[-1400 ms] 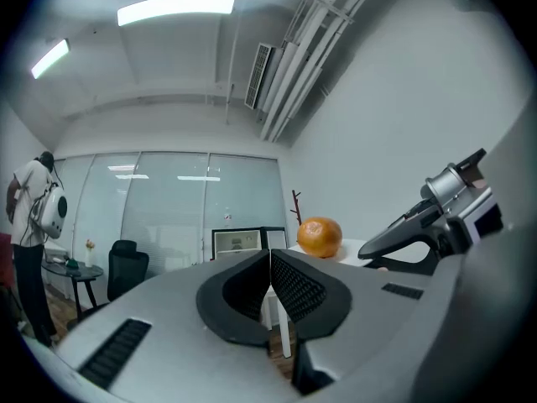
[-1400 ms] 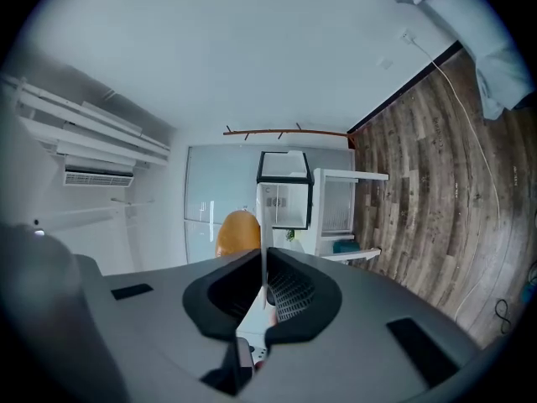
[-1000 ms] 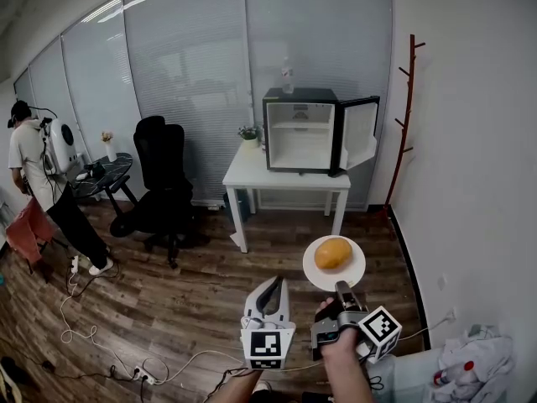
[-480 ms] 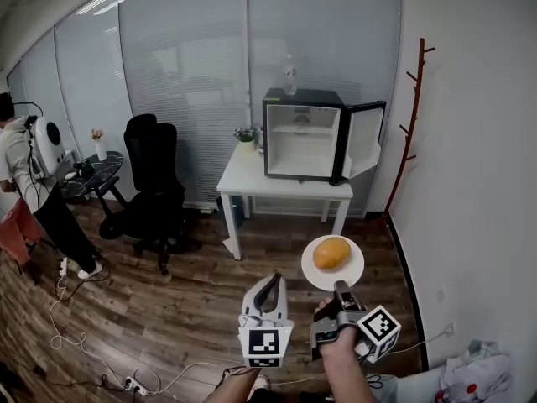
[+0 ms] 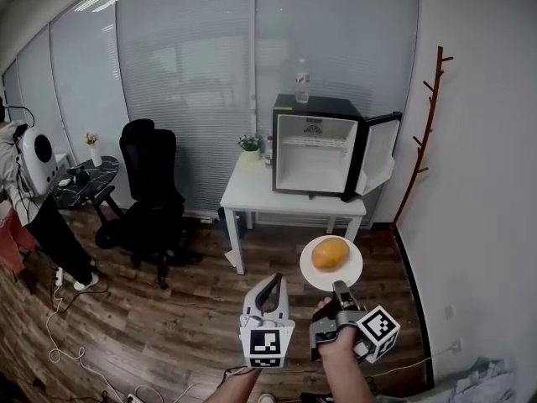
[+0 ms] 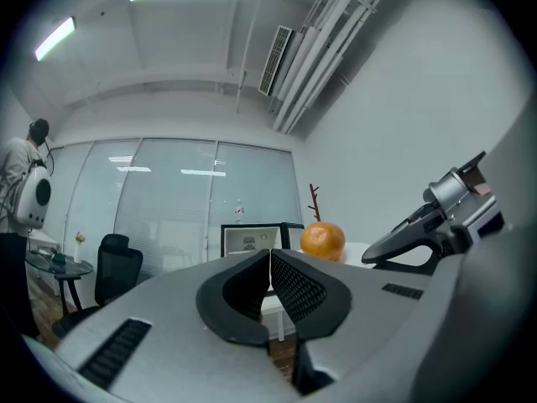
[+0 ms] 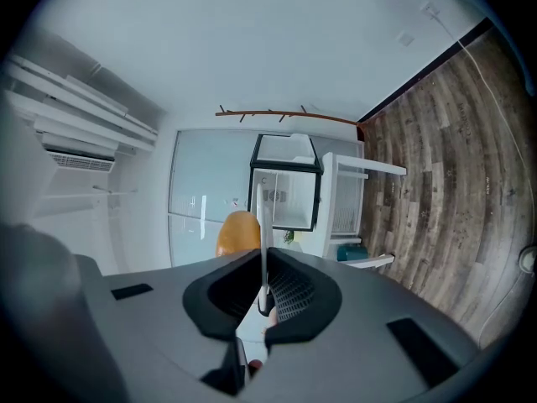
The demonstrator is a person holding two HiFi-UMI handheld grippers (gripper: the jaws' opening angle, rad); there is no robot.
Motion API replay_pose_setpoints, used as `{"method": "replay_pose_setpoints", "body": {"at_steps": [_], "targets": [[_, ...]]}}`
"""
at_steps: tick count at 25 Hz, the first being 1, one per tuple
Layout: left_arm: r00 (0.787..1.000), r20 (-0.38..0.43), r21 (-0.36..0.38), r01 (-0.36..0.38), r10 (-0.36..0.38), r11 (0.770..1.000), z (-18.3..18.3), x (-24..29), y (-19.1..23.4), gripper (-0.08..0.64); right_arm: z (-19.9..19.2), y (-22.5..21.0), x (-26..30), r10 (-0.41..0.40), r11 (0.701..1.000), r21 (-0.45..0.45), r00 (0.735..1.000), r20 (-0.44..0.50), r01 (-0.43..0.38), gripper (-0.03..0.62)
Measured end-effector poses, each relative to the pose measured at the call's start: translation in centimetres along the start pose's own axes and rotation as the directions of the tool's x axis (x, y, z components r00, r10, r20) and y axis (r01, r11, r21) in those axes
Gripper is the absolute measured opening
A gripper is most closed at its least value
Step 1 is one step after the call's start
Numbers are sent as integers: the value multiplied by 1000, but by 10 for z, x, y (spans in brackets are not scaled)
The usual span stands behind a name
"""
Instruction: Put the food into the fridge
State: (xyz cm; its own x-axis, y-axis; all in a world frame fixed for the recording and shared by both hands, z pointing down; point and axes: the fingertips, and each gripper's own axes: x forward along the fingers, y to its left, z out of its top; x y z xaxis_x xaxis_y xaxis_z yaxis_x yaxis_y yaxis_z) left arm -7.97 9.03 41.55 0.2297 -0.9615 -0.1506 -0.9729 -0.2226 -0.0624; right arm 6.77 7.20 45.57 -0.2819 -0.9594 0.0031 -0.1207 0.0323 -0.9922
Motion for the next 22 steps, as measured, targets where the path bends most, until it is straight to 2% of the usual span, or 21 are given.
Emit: {"method": "replay_pose_setpoints", "body": {"at_steps": [6, 11, 22], "targets": [[1000, 3, -4, 19, -19, 1000, -7, 38, 30, 30, -5, 3, 44, 3, 1000, -1, 1000, 27, -3, 40], [999, 2, -10, 40, -40, 999, -17, 66, 36, 30, 2, -3, 68, -6, 1000, 5, 999, 47, 5, 40], [999, 13, 2, 45, -45, 999, -30, 168, 32, 30, 54, -9, 159, 6, 1000, 18, 999, 45, -7, 40]]}}
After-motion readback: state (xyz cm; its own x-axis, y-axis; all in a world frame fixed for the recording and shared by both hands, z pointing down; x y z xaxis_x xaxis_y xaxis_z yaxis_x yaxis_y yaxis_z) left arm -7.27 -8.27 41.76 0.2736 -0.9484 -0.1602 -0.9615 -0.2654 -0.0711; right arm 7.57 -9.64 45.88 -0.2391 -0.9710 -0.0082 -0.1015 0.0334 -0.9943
